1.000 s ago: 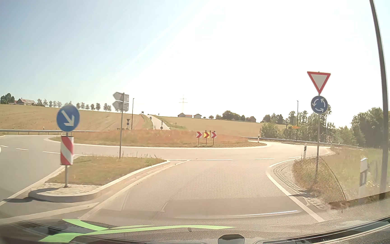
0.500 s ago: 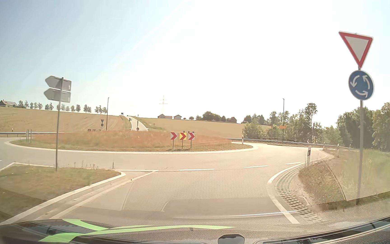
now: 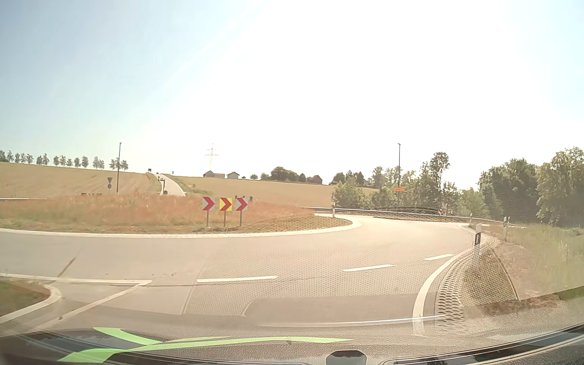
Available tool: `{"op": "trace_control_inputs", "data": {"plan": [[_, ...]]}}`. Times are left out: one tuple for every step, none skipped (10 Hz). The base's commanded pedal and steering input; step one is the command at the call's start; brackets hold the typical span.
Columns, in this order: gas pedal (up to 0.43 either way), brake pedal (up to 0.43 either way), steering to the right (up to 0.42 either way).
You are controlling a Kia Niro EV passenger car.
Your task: Follow the waypoints while adhering to traffic rules and regulations
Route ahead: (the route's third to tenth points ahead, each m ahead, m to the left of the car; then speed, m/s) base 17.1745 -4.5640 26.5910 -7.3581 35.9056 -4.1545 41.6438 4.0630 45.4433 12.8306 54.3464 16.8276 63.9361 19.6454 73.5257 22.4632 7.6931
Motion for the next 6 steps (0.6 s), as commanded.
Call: {"op": "trace_control_inputs", "data": {"plan": [[0.177,0.0,0.106],[0.177,0.0,0.106],[0.189,0.0,0.106],[0.189,0.0,0.107],[0.189,0.0,0.108],[0.189,0.0,0.108]]}}
